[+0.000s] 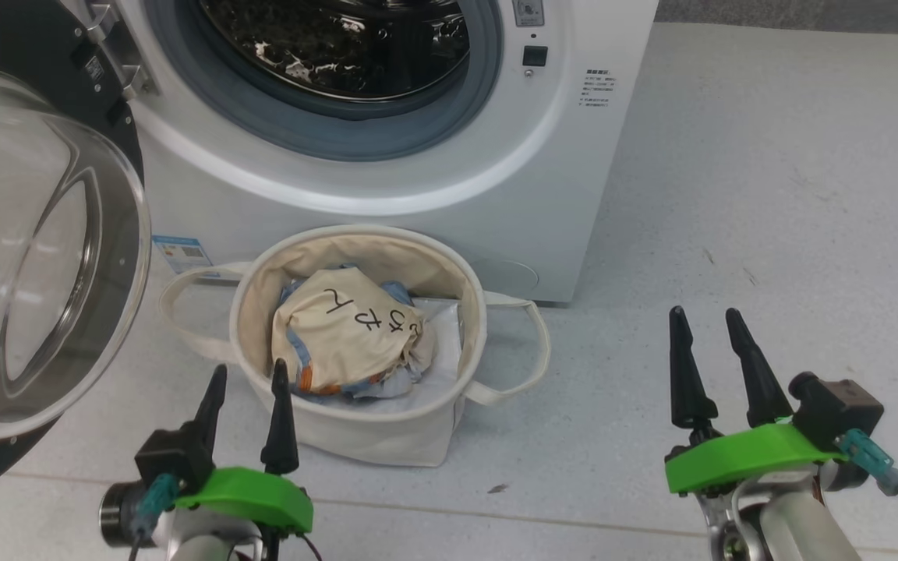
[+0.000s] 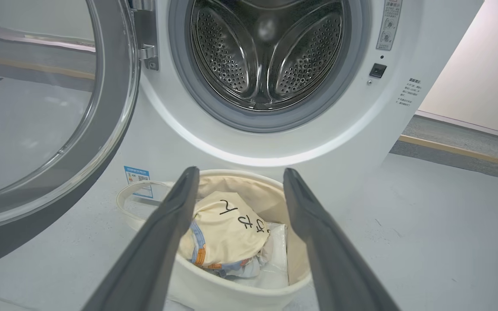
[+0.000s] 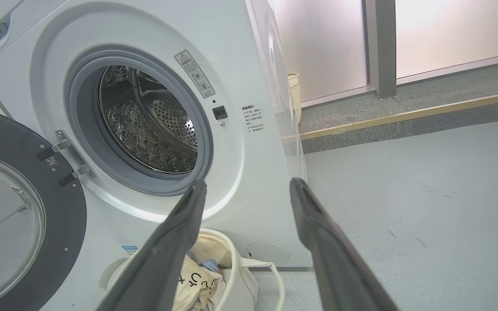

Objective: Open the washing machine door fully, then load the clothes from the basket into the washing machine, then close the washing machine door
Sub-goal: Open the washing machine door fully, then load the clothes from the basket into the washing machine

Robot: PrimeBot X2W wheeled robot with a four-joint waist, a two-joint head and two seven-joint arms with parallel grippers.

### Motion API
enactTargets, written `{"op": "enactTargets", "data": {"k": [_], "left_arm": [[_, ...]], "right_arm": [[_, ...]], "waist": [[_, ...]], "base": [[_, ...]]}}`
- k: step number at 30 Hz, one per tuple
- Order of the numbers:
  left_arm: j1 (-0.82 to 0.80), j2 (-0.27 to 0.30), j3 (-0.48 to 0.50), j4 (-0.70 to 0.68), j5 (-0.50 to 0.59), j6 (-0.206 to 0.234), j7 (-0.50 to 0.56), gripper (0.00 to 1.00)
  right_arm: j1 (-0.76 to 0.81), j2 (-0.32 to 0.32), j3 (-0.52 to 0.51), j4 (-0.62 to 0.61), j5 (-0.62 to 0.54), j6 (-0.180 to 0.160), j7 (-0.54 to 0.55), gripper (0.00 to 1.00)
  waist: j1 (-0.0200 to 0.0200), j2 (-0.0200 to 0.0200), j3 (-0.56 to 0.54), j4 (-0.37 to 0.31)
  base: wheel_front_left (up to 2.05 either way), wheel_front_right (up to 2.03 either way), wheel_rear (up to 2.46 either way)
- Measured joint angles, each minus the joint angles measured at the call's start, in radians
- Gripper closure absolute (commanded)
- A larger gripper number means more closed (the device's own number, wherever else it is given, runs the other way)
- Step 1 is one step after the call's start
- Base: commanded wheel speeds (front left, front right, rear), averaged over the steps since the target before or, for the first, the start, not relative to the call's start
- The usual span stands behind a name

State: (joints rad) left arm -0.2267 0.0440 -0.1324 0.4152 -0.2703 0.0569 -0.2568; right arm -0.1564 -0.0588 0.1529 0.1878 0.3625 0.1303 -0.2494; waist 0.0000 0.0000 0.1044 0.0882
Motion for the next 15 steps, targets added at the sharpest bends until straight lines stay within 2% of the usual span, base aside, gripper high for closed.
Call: {"op": "enactTargets", "data": {"k": [2, 15], "left_arm": [[0.0, 0.0, -0.007, 0.014, 0.006, 0.014, 0.0, 0.0], [0.0, 0.0, -0.039, 0.067, -0.019, 0.012, 0.0, 0.0]], "right_arm": [[0.0, 0.0, 0.002, 0.003, 0.0, 0.0, 0.0, 0.0], [0.0, 0.001, 0.013, 0.025, 0.0, 0.0, 0.0, 0.0]], "waist": [[0.0, 0.0, -0.003, 0.003], [0.0, 0.0, -0.001, 0.017]], "base": [[0.0, 0.0, 0.0], [0.0, 0.0, 0.0]]}}
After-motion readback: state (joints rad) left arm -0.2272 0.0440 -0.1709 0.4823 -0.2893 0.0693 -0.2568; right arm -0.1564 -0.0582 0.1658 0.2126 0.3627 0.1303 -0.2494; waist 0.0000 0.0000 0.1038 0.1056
